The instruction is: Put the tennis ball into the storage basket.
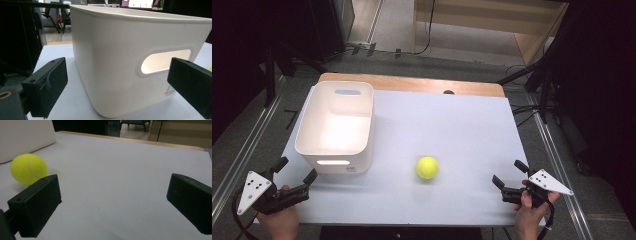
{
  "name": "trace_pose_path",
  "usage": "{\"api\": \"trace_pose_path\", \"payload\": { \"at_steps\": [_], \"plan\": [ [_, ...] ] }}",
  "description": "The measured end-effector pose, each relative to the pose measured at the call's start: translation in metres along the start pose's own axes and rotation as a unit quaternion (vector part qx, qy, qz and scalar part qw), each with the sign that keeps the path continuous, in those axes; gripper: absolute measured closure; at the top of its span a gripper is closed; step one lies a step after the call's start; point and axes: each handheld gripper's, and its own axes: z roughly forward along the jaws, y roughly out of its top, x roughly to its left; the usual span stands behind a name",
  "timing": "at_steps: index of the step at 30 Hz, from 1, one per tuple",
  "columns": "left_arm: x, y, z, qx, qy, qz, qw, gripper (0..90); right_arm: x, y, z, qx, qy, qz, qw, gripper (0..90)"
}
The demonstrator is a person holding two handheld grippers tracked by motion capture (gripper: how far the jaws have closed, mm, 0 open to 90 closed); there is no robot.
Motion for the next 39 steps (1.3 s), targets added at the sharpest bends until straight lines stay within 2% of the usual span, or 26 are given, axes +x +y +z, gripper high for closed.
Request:
{"api": "trace_pose_path", "payload": {
  "at_steps": [11,23,24,31,33,39],
  "plan": [
    [-0.001,-0.001,0.001,0.005,-0.004,-0.002,1.0000,2.9,0.001,0.000,0.002,0.007,0.003,0.003,1.0000,0.0],
    [0.000,-0.003,0.002,0.010,-0.006,-0.003,0.9999,2.9,0.010,0.007,0.009,0.023,0.016,-0.012,0.9995,0.0],
    [-0.001,-0.003,0.003,0.011,-0.007,-0.002,0.9999,2.9,0.012,0.009,0.011,0.026,0.018,-0.018,0.9993,0.0],
    [-0.001,-0.003,0.003,0.012,-0.008,-0.001,0.9999,2.8,0.021,0.017,0.019,0.047,0.043,-0.027,0.9976,0.0],
    [-0.001,-0.003,0.003,0.011,-0.008,-0.001,0.9999,2.9,0.024,0.020,0.022,0.051,0.049,-0.037,0.9968,0.0],
    [-0.002,-0.003,0.004,0.013,-0.006,0.000,0.9999,2.8,0.032,0.029,0.028,0.068,0.064,-0.035,0.9951,0.0]
  ]
}}
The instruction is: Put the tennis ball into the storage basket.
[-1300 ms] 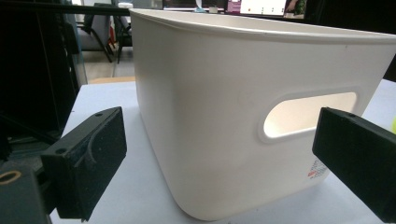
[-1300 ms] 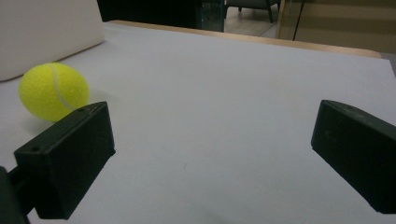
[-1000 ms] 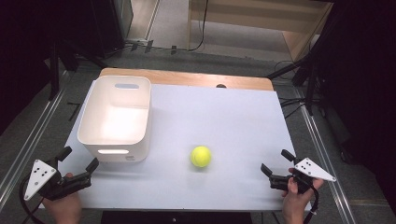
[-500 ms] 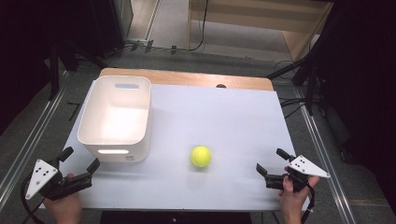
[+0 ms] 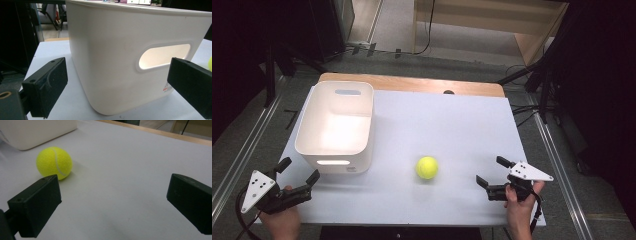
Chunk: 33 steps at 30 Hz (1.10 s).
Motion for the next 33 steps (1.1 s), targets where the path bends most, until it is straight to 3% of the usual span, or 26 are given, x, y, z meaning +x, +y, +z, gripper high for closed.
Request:
{"api": "trace_pose_path", "payload": {
  "at_steps": [12,33],
  "plan": [
    [0.000,0.000,-0.001,0.002,0.000,0.000,1.0000,2.8,0.011,0.015,0.021,0.038,0.024,-0.017,0.9989,0.0],
    [-0.001,0.000,0.000,0.004,-0.001,0.005,1.0000,2.9,0.026,0.037,0.049,0.072,0.046,-0.046,0.9953,0.0]
  ]
}}
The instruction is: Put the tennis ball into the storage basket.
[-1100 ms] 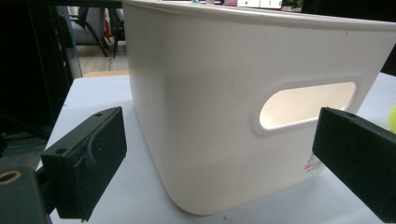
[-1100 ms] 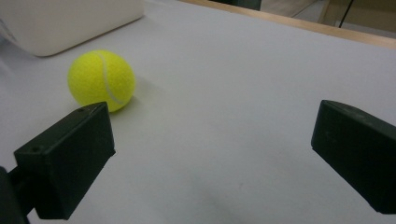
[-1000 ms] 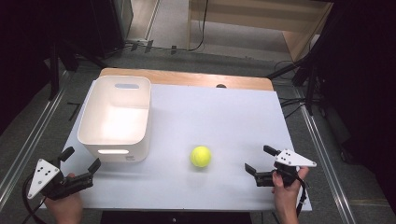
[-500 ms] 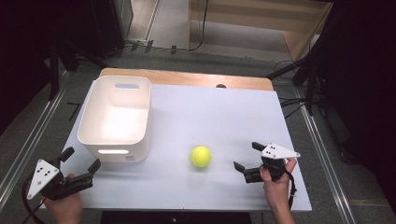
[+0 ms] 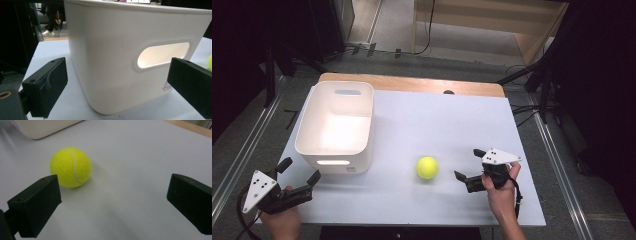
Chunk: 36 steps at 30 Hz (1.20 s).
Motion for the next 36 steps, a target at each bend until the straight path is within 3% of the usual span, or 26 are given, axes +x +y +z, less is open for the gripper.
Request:
{"api": "trace_pose_path", "payload": {
  "at_steps": [36],
  "plan": [
    [0.000,0.000,-0.001,-0.001,-0.001,-0.001,1.0000,2.8,0.019,0.031,0.039,0.047,0.044,-0.038,0.9972,0.0]
  ]
}}
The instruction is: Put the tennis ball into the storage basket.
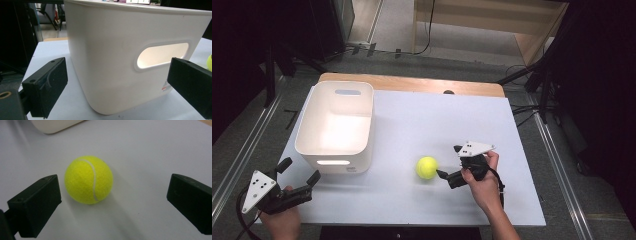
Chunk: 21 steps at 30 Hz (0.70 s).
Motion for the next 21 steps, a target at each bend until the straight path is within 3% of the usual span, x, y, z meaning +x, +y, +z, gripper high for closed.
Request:
{"api": "trace_pose_path", "payload": {
  "at_steps": [21],
  "plan": [
    [0.000,0.000,0.000,-0.001,-0.001,-0.001,1.0000,2.8,0.009,0.014,0.023,0.028,0.027,-0.015,0.9992,0.0]
  ]
}}
